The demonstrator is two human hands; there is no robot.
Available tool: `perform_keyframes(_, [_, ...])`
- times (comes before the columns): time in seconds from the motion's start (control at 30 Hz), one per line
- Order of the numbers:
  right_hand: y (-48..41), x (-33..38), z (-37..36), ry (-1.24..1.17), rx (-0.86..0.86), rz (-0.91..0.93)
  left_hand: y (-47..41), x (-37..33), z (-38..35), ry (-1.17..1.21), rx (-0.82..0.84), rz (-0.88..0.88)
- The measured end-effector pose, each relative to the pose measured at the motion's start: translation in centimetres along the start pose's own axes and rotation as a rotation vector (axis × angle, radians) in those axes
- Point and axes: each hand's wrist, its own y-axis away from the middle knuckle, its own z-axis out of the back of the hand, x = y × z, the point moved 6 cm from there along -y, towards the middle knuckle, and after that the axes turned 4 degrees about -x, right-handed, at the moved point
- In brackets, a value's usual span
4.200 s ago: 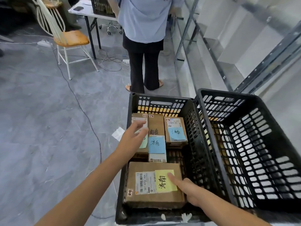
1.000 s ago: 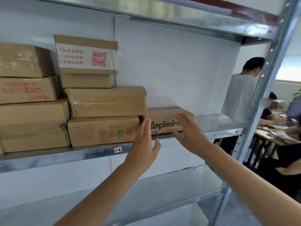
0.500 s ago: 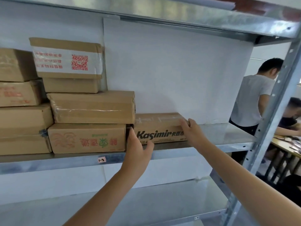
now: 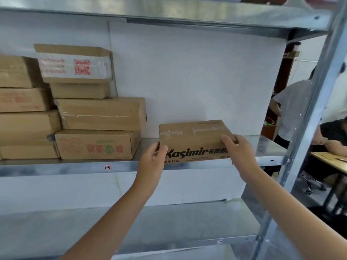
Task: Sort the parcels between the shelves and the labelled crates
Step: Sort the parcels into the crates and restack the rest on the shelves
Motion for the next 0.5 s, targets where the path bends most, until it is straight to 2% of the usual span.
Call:
perform_keyframes(0.1, [1.9,0.0,1.4,0.007,0.075,0.053,2.3,0.8,0.7,0.137,-0.088,0.103])
perform_keyframes(0.23, [4.5,-0.7,1.7,0.01,0.226,0.01,5.3,2.0,3.7,0.238,-0.197,0.134])
perform_keyframes(0.37, [8.0,-0.6,0.1,-0.039,0.344,0.054,8.5,3.3,7.5,0.22,-0.303,0.082])
perform_keyframes(0.5, [11.4,-0.5,-3.3,-0.122,0.362,0.097,11.9,5.4,11.9,0.163,-0.433,0.105])
